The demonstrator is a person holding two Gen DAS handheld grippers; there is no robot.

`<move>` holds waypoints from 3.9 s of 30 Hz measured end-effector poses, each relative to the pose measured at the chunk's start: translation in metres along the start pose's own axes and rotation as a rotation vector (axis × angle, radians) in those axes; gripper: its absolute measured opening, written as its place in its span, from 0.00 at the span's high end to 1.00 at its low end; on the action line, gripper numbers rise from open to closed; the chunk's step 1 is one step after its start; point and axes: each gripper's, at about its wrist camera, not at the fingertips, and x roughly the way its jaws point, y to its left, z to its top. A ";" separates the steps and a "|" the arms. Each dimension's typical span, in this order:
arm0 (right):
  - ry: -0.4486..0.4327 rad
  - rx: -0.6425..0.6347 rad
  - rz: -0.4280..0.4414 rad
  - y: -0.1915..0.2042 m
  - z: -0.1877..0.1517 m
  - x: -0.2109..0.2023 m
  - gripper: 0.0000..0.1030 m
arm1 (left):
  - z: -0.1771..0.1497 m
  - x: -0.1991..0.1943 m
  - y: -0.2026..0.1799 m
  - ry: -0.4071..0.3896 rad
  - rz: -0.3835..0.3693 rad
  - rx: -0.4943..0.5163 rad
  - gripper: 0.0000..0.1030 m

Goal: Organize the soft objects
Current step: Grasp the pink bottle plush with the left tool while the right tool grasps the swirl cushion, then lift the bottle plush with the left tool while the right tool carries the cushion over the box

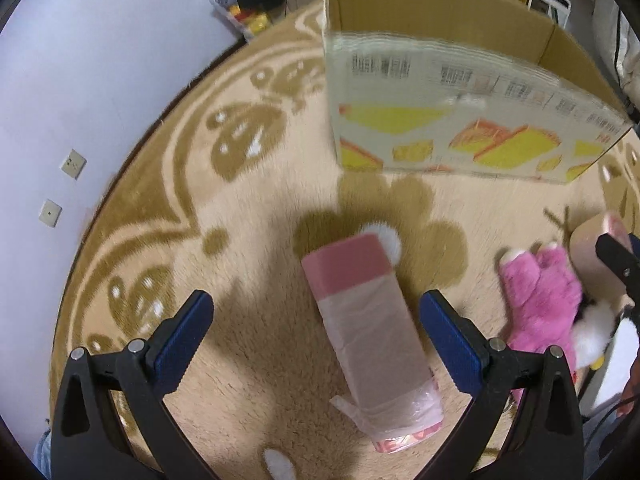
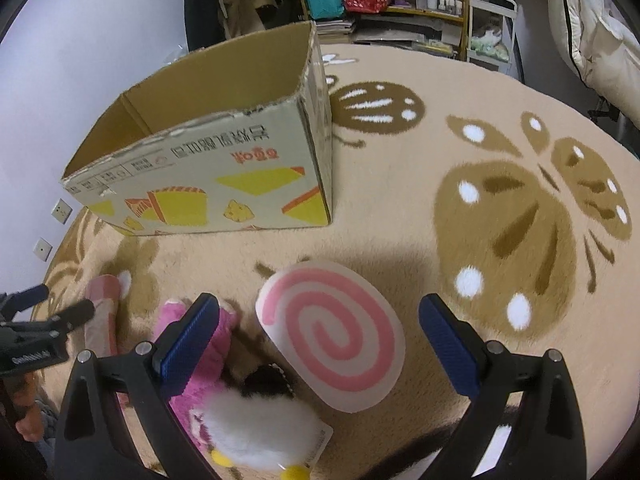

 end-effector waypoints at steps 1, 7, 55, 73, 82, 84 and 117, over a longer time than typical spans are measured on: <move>0.005 0.001 -0.003 0.000 -0.001 0.001 0.00 | -0.001 0.002 -0.001 0.007 -0.001 0.000 0.01; 0.059 0.003 -0.007 -0.003 -0.010 0.012 0.02 | -0.008 0.015 -0.003 0.040 0.012 -0.005 0.01; -0.032 -0.079 0.004 0.009 -0.005 0.000 0.61 | 0.002 0.005 0.013 -0.008 -0.076 -0.106 0.56; -0.204 -0.120 0.060 0.020 0.010 -0.040 0.66 | 0.017 -0.056 0.040 -0.315 -0.051 -0.222 0.56; -0.332 -0.169 0.086 0.035 0.020 -0.071 0.66 | 0.028 -0.085 0.034 -0.449 -0.019 -0.175 0.56; -0.355 -0.175 0.090 0.038 0.021 -0.076 0.66 | 0.030 -0.093 0.032 -0.491 -0.026 -0.163 0.56; -0.489 -0.165 0.165 0.044 0.077 -0.065 0.65 | 0.097 -0.103 -0.012 -0.679 -0.019 -0.052 0.56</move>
